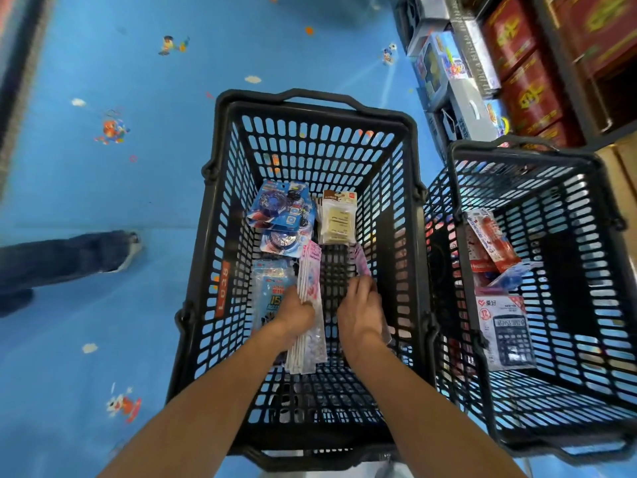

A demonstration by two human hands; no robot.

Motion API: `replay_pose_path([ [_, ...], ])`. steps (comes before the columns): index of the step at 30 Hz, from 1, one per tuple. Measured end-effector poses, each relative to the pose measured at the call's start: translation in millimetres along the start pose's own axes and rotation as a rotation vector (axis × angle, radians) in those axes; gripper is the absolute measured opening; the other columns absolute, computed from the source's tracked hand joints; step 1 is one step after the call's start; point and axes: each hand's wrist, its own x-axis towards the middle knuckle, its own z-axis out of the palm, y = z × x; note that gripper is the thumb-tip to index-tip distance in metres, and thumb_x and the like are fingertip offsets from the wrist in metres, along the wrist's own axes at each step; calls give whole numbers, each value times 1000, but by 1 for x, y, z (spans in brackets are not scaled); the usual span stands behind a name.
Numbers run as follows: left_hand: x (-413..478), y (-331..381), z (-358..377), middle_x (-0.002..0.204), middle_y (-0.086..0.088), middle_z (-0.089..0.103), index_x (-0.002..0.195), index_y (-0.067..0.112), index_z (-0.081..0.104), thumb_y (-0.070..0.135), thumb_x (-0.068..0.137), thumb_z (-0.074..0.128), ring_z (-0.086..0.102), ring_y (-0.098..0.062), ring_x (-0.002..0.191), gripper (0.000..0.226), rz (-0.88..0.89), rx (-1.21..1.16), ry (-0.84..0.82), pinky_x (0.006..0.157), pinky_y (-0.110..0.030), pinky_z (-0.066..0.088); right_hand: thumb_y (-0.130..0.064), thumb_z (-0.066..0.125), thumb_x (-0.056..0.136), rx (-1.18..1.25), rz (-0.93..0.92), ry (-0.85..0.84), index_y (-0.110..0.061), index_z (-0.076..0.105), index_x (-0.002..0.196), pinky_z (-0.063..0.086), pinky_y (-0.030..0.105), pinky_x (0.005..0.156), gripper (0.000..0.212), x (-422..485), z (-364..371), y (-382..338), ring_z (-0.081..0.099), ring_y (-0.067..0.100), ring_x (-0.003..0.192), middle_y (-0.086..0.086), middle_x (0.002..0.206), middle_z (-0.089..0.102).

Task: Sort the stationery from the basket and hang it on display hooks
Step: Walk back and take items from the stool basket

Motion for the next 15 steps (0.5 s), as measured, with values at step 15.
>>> replay_pose_path([
  [15,-26,19,0,106,-10,78,111,21,72,1,96,55,73,-32,103,30,-84,-383,-50,92,-54,60,-14,60,93,1047,39,74,-5,51,127,56,38,87,36,-30,-46,9,65,30,106,16,119,62],
])
